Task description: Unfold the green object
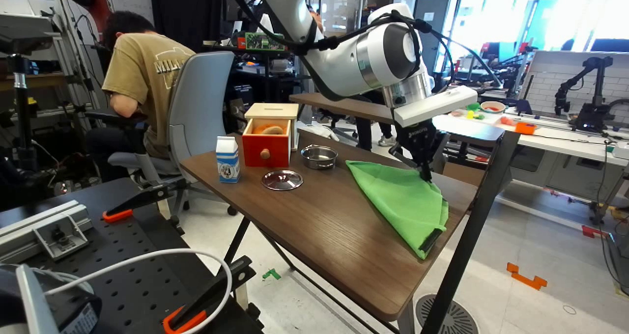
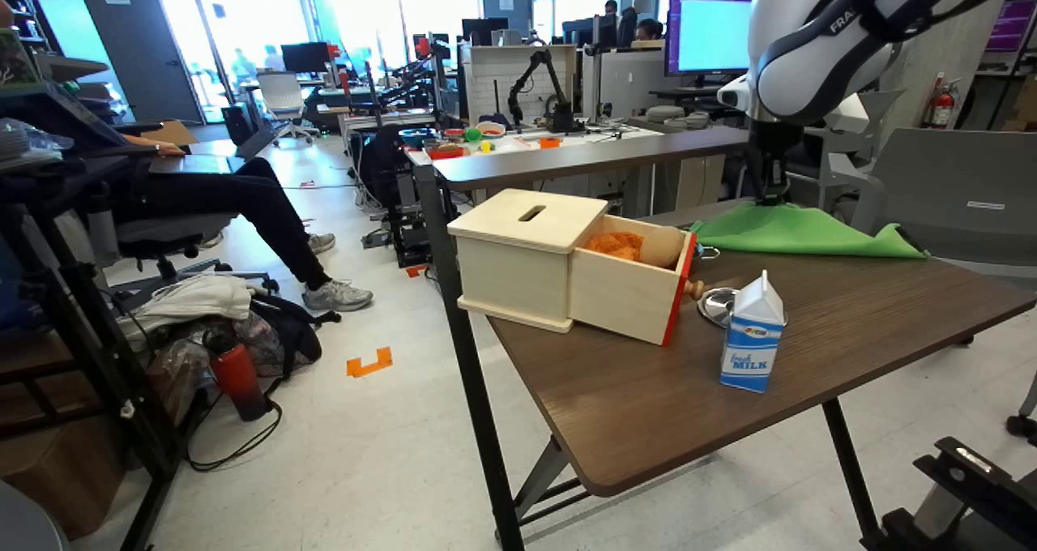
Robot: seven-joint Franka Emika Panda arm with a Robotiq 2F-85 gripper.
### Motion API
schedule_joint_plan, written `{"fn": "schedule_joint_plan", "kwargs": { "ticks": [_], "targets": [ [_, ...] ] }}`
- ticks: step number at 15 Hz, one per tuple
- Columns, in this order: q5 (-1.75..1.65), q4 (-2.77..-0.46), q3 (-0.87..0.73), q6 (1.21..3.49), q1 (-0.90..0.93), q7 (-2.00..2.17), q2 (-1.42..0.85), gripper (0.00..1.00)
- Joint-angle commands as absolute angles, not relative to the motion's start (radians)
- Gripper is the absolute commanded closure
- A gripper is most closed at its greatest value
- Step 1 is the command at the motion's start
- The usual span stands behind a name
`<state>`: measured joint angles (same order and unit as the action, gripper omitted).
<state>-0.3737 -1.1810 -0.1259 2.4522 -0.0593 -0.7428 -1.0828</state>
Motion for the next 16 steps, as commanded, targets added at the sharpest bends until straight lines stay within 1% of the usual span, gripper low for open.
{"fn": "schedule_joint_plan", "kwargs": {
  "ticks": [1,8,16],
  "targets": [
    [-0.424,-1.304,-0.135,2.494,-0.039,-0.724,-0.985,0.99],
    [-0.482,-1.56,-0.129,2.516,-0.025,-0.702,-0.79,0.99],
    [-0.475,-1.894,-0.078,2.53,-0.042,-0.692,-0.496,0.99]
  ]
}}
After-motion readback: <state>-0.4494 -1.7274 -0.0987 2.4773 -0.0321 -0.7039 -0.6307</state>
